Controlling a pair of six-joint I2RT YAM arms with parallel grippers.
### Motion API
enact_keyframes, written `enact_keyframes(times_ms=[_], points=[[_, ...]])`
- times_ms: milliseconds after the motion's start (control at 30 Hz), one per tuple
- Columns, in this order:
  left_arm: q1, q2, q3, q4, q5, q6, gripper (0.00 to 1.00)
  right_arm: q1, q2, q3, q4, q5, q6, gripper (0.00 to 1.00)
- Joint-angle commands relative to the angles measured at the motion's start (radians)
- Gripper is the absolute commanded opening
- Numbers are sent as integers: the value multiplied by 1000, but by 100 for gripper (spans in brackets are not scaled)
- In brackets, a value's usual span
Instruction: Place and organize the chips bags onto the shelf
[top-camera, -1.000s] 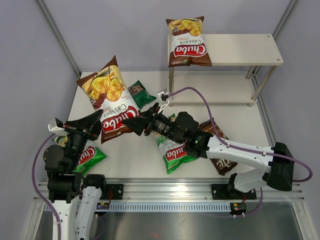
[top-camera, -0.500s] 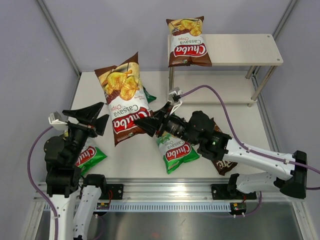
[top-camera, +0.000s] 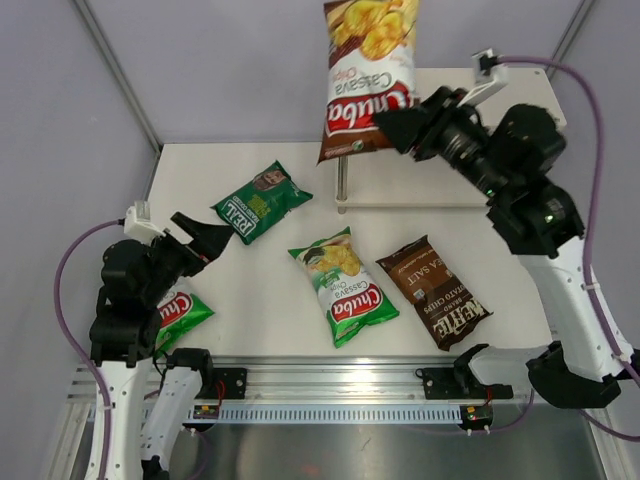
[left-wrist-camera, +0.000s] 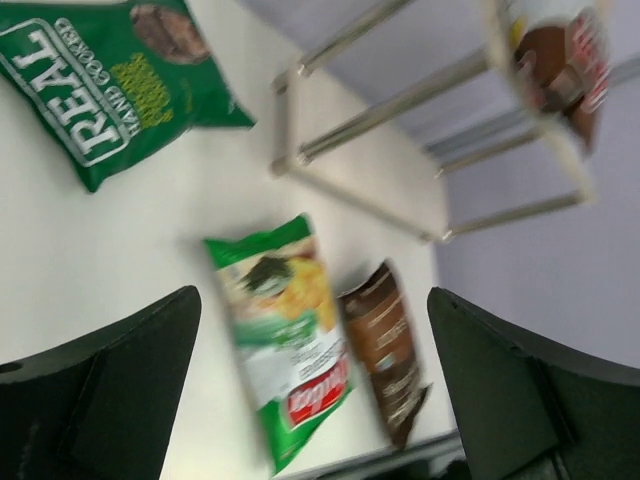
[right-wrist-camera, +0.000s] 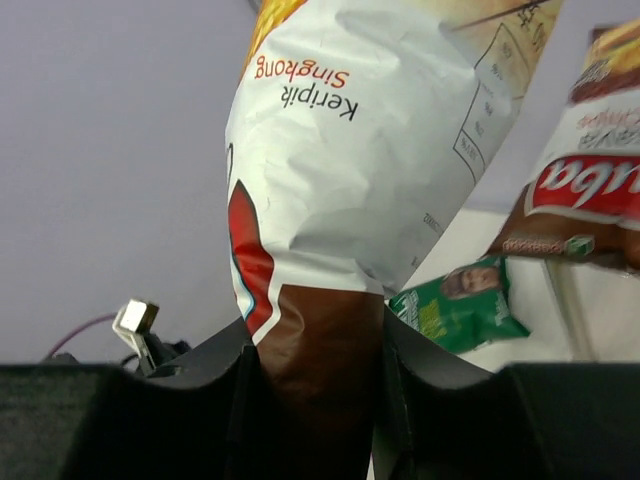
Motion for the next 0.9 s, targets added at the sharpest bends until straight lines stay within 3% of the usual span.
enact_keyframes(times_ms=[0,200,400,567,700,867], points=[[-4,42,28,-82,125,320,99,-209,76,197,-179,-245,11,20],[-13,21,-82,-76,191,497,99,-649,225,380,-196,-668,152,19],[-50,-27,-142,-39,170,502,99,-957,339,398,31,-937,321,19],[-100,-53,-147,-33,176,506,99,-1022,434,399,172,-1119,413,19],[-117,-71,-150,-33,191,508,99,-1050,544,511,24,-1150,300,19],[-150,-93,-147,-33,203,514,99,-1084,607,518,7,-1161,284,19]])
